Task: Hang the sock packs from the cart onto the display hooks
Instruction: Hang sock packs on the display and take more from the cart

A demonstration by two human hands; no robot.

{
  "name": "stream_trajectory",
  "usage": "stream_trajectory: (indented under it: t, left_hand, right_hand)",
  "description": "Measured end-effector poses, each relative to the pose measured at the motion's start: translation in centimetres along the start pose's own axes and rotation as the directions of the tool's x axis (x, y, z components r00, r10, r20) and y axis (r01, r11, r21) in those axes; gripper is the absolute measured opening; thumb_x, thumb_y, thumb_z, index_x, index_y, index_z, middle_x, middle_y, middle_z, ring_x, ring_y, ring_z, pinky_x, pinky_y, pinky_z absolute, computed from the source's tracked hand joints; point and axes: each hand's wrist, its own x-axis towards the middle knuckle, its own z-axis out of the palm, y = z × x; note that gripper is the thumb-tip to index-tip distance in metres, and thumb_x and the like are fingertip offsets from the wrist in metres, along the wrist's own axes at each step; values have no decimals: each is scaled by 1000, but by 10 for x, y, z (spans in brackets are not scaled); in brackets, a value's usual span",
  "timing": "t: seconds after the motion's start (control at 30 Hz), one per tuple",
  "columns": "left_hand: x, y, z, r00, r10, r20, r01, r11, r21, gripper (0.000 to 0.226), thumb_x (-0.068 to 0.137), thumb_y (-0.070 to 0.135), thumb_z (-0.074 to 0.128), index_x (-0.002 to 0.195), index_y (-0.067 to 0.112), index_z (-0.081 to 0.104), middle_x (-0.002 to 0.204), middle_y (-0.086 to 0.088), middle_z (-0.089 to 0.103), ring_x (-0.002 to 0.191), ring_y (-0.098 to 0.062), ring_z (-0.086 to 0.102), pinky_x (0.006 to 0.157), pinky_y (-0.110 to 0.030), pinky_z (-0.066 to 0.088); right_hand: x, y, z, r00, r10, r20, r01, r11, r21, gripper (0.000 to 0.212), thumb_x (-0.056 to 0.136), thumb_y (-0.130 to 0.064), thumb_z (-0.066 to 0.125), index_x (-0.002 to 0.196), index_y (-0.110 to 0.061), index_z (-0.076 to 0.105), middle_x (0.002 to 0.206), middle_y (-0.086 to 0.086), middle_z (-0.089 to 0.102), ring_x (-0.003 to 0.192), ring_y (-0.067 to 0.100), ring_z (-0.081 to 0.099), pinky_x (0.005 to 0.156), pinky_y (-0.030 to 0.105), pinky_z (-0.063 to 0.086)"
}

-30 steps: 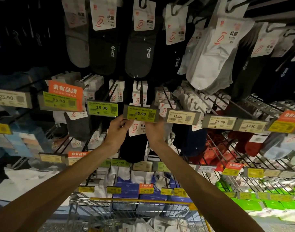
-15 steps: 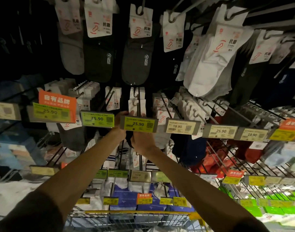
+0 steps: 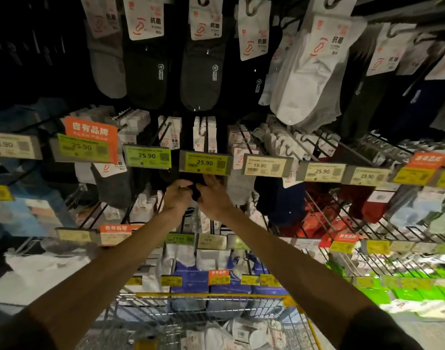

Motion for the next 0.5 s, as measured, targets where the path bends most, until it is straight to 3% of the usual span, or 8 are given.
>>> stream_trajectory:
  t: [0.07, 0.13, 0.2, 0.3, 0.37, 0.5]
  left_hand:
    - [-21, -19, -1, 998, -31, 50, 29, 999, 36, 25, 90, -7, 53, 92, 12, 71, 96, -18, 69, 84, -32, 64, 77, -45, 54]
    - [-46, -35, -4, 994, -61, 96, 53, 995, 85, 33, 88, -5, 56, 76, 22, 71, 80, -16, 69, 68, -31, 61, 58, -38, 50]
    - [-76, -52, -4, 982, -104, 155, 85, 989, 121, 33, 89, -8, 56, 74, 18, 69, 71, -10, 65, 63, -27, 58, 54, -28, 46]
    - [-129, -80, 1, 921, -270, 281, 216, 953, 211, 22, 95, -3, 55, 80, 11, 62, 65, -7, 63, 47, -17, 60, 42, -21, 45]
    - [-155, -104, 6, 900, -315, 300, 254, 941, 224, 23, 96, -6, 52, 79, 7, 59, 52, -3, 63, 37, -11, 59, 35, -18, 43]
    - [-202, -162, 19, 848, -433, 306, 330, 883, 335, 18, 97, 10, 57, 80, 14, 60, 64, -5, 60, 48, -14, 57, 45, -18, 39]
  right_hand:
    - [-29, 7, 15, 1000, -15, 22, 15, 999, 36, 48, 88, -9, 55, 136, -7, 54, 154, 20, 33, 144, 39, 25, 117, 49, 25]
    - [-62, 11, 27, 999, -29, -15, 31, 992, 125, 36, 79, -7, 50, 108, 2, 68, 135, 28, 52, 128, 46, 47, 100, 52, 46]
    - [-100, 17, 41, 998, -24, -56, 37, 971, 235, 35, 74, -16, 43, 87, -1, 71, 110, 22, 66, 104, 41, 64, 82, 40, 57]
    - [-159, 28, 65, 1000, -19, -19, 23, 959, 283, 35, 78, -15, 41, 87, -4, 73, 98, 15, 68, 100, 30, 64, 83, 37, 57]
    - [-195, 32, 77, 991, 30, 133, -76, 933, 352, 35, 80, -16, 42, 91, -2, 72, 102, 18, 67, 104, 24, 56, 80, 33, 55]
    - [-259, 50, 113, 910, 119, 397, -289, 868, 404, 32, 93, -8, 50, 122, -1, 63, 126, 19, 57, 120, 32, 52, 99, 36, 41]
